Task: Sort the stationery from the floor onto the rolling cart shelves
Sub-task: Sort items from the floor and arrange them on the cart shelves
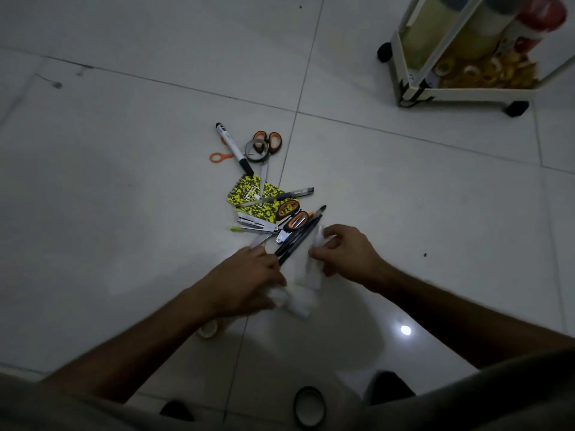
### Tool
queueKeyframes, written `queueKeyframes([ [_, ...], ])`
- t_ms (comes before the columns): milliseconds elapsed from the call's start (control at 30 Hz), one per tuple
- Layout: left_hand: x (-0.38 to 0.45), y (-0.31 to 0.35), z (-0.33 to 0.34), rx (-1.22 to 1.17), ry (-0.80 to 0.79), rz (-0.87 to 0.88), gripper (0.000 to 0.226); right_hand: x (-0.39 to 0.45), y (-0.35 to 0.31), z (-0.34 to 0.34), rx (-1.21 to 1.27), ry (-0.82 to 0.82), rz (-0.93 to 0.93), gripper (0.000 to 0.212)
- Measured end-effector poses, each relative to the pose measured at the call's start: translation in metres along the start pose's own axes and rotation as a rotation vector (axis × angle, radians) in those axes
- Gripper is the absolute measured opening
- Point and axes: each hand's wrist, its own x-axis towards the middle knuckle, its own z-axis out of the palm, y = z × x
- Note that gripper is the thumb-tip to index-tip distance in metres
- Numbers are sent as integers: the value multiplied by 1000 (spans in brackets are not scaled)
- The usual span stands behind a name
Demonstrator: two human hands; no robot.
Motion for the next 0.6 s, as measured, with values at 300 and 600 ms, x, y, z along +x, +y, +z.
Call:
queueKeyframes([
  [300,3,7,-27,-256,162,-91,41,-9,-11,-37,121,126,-204,9],
  [600,86,9,-193,-481,401,-91,34,14,-97,-146,145,368,-478,10],
])
